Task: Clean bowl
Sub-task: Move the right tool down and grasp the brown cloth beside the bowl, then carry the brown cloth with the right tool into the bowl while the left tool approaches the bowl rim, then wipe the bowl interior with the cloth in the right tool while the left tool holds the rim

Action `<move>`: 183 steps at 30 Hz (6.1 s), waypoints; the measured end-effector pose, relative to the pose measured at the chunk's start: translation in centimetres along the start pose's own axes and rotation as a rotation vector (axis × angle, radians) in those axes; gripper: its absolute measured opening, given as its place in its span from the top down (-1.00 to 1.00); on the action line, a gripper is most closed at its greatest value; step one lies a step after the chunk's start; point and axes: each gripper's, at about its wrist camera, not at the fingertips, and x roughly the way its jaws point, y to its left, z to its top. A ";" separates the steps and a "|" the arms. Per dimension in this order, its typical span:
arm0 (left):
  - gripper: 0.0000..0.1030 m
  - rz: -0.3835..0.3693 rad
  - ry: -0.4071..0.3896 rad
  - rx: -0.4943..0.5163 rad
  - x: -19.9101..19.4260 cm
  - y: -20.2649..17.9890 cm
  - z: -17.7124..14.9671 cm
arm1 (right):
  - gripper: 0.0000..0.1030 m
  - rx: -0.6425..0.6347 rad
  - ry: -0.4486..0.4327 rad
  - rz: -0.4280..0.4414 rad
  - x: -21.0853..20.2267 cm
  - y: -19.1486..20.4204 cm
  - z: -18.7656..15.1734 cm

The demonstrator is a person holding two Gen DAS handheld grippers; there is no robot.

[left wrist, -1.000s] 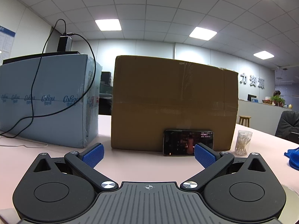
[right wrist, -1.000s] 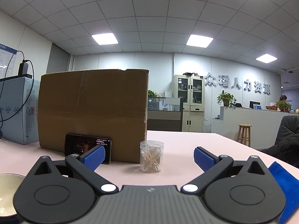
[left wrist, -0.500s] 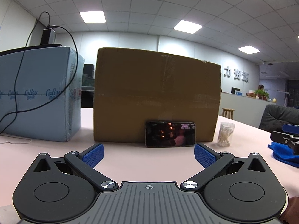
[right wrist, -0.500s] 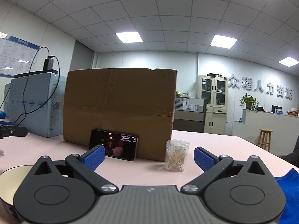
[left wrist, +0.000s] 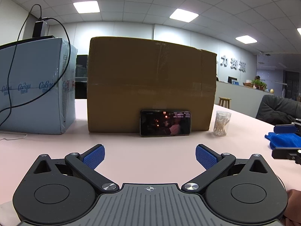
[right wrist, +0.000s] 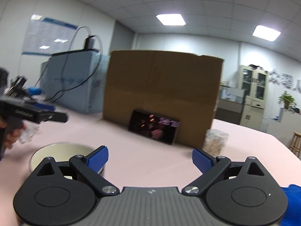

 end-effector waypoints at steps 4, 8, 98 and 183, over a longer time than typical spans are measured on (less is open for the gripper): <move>-1.00 -0.007 0.001 -0.006 -0.1 0.1 0.0 | -0.81 -0.037 0.054 0.113 -0.8 1.1 0.1; -1.00 -0.044 0.029 0.001 0.1 -0.1 0.0 | -0.74 -0.051 0.122 0.269 -1.5 1.8 0.0; -1.00 -0.156 0.223 -0.028 0.8 -0.6 -1.1 | 0.77 -0.729 0.731 0.600 9.0 10.5 7.0; -1.00 -0.163 0.231 -0.036 0.8 -0.3 -1.2 | 0.74 -0.737 0.750 0.765 11.1 9.0 8.6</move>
